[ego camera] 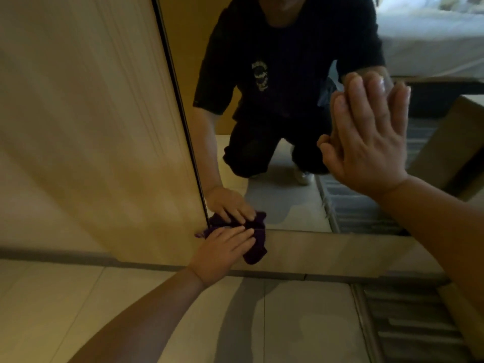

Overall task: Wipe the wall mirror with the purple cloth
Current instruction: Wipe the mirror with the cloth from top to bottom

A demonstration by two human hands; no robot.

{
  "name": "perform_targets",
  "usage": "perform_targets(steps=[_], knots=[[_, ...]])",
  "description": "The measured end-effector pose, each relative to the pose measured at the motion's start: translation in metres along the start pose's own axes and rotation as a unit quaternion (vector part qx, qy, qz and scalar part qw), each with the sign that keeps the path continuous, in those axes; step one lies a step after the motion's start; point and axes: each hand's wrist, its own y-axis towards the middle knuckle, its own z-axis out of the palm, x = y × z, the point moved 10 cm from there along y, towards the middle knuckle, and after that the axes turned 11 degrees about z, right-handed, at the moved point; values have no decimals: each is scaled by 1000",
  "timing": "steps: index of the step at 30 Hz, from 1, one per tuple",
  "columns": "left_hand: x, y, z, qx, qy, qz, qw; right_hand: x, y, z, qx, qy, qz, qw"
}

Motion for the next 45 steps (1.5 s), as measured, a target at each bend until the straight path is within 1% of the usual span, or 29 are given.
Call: perform_targets(steps=[2, 3, 6, 8, 9, 11, 12, 14, 15, 17, 19, 21, 23, 25, 27, 29, 31, 33, 35, 36, 38, 40, 42, 43, 44, 45], knots=[[5, 19, -45, -82, -45, -39, 995, -1, 3, -5, 28, 22, 5, 999], [7, 31, -73, -133, -42, -40, 989, -2, 4, -8, 51, 44, 8, 998], [21, 72, -159, -259, -7, -36, 965, -13, -12, -19, 115, 108, 33, 987], [31, 101, -205, -324, 30, -32, 945, -34, -37, -23, 136, 96, 69, 984], [34, 118, -219, -341, 48, -28, 938, -49, -52, -19, 154, 72, 92, 981], [35, 154, -229, -346, 87, -22, 934, -75, -77, -5, 190, 30, 131, 973], [31, 169, -225, -346, 109, -10, 932, -82, -84, 1, 192, 24, 137, 972], [7, 185, -196, -331, 155, 47, 930, -86, -90, 6, 150, 25, 113, 982], [-9, 186, -168, -303, 170, 88, 934, -86, -92, 8, 121, 25, 94, 988], [-39, 170, -96, -211, 185, 165, 946, -90, -97, 14, 75, 21, 71, 994], [-62, 141, -27, -130, 189, 205, 951, -92, -99, 19, 36, 13, 52, 998], [-72, 120, 13, -83, 178, 209, 958, -91, -99, 20, 3, 5, 39, 999], [-75, 113, 28, -70, 167, 193, 964, -89, -98, 20, -13, 0, 33, 999], [-76, 113, 29, -58, 153, 188, 968, -89, -97, 20, -7, 1, 37, 999], [-75, 113, 29, -33, 120, 184, 975, -91, -98, 19, 4, 1, 44, 999], [-74, 113, 23, -28, 80, 171, 982, -91, -98, 20, 28, 1, 47, 998], [-76, 111, 12, -30, 25, 148, 988, -91, -98, 20, 55, -1, 50, 997], [-76, 111, -11, -50, -31, 117, 991, -91, -97, 18, 75, -3, 57, 996], [-71, 120, -48, -92, -57, 94, 990, -89, -96, 15, 89, 2, 61, 994], [-67, 130, -74, -126, -54, 88, 987, -88, -94, 11, 97, 15, 61, 993], [-52, 158, -133, -211, -20, 63, 975, -90, -91, -2, 114, 77, 71, 988], [-29, 192, -188, -278, 30, 22, 960, -108, -92, -17, 129, 136, 117, 975], [-12, 219, -229, -359, 101, -9, 928, -139, -96, -30, 124, 123, 173, 969], [-10, 230, -235, -378, 131, -15, 916, -152, -99, -32, 119, 103, 185, 970], [-13, 241, -230, -377, 157, -5, 913, -162, -102, -29, 123, 83, 193, 970], [-23, 248, -214, -364, 178, 23, 914, -169, -105, -22, 133, 65, 195, 970]])
